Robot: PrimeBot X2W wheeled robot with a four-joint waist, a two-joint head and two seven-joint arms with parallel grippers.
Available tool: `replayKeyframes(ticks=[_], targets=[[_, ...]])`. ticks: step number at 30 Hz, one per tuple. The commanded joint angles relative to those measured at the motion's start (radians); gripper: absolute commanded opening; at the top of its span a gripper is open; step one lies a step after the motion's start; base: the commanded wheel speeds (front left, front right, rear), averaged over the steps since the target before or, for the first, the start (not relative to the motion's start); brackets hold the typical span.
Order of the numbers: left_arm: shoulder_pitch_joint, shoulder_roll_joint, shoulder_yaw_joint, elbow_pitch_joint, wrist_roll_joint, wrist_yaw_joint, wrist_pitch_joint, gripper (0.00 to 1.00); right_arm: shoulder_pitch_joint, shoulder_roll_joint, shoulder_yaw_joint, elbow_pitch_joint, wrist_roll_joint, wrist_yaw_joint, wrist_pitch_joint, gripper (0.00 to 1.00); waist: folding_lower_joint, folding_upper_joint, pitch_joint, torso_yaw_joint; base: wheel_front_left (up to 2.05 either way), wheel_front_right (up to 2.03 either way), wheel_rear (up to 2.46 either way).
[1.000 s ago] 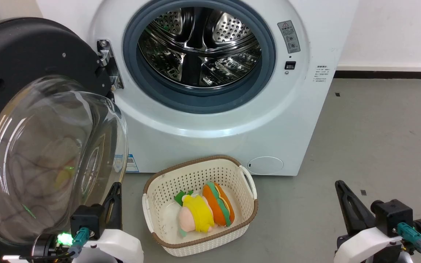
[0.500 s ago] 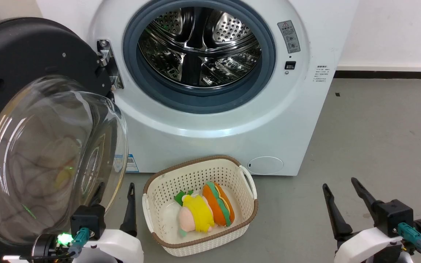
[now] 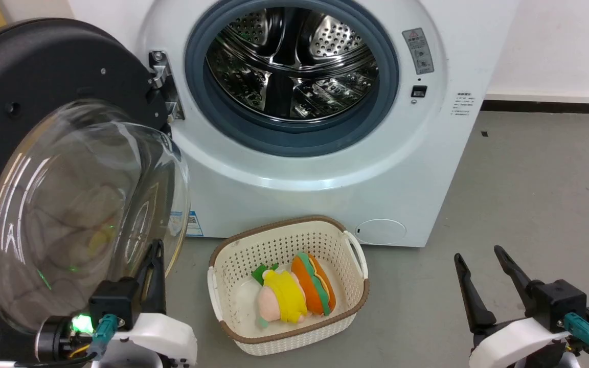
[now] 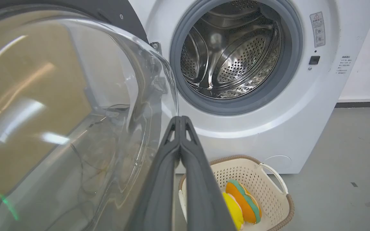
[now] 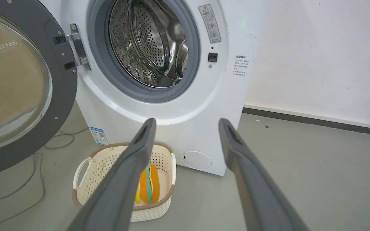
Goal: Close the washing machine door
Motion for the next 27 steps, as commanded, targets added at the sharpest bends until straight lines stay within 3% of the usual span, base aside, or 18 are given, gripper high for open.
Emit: replayKeyframes(ticks=[1, 18, 27], targets=[[-0.020, 0.010, 0.003, -0.016, 0.002, 0.006, -0.010, 0.00, -0.018, 0.000, -0.002, 0.001, 0.017, 0.000, -0.009, 1.00, 0.0000, 0.0000, 0.001, 0.009, 0.00, 0.00, 0.00], [-0.158, 0.052, 0.121, -0.113, -0.105, -0.037, -0.043, 0.00, -0.026, 0.001, -0.008, 0.023, 0.051, 0.000, -0.043, 1.00, 0.0000, 0.0000, 0.004, 0.101, 0.00, 0.00, 0.00], [-0.238, 0.104, 0.214, -0.121, -0.182, -0.058, -0.062, 0.00, -0.030, 0.001, -0.017, 0.043, 0.065, 0.000, -0.061, 1.00, 0.0000, 0.0000, 0.010, 0.156, 0.00, 0.00, 0.00]])
